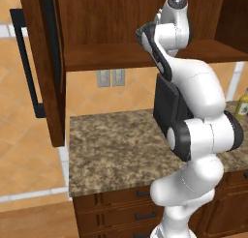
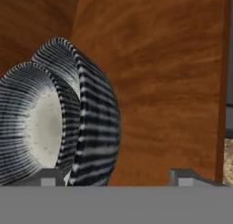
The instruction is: Pick up the bowls on the counter and stack them on top of one another in the open cabinet. Place the smaller bowl on top of the larger bowl.
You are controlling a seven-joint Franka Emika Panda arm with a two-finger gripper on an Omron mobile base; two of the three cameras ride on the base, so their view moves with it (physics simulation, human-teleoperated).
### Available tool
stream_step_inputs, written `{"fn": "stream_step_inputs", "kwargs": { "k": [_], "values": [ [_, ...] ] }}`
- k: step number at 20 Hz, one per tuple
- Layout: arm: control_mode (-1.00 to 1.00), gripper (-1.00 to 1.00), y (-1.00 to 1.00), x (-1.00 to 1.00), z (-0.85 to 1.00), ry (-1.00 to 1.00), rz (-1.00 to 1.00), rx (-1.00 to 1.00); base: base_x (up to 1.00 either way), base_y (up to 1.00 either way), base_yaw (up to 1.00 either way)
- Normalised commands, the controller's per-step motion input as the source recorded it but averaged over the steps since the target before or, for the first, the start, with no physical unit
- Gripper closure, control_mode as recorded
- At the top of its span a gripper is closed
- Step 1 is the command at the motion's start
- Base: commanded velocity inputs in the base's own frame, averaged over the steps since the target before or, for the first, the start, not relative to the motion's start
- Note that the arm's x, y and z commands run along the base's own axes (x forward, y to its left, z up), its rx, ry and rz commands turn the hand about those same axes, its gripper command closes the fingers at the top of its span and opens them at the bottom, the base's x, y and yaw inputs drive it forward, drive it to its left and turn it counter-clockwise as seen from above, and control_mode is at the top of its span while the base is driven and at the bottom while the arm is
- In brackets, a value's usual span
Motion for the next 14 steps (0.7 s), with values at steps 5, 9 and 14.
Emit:
{"fn": "stream_step_inputs", "kwargs": {
  "k": [5,9,14],
  "values": [
    [-1.00,-1.00,0.00,-1.00,-0.71,-0.22,0.00,0.00,0.00,0.00,0.00],
    [-1.00,-1.00,0.00,-1.00,-0.87,-0.27,0.00,0.00,0.00,0.00,0.00],
    [-1.00,-1.00,0.03,-1.00,-0.81,-0.25,0.00,-0.01,0.00,0.00,0.00]
  ]
}}
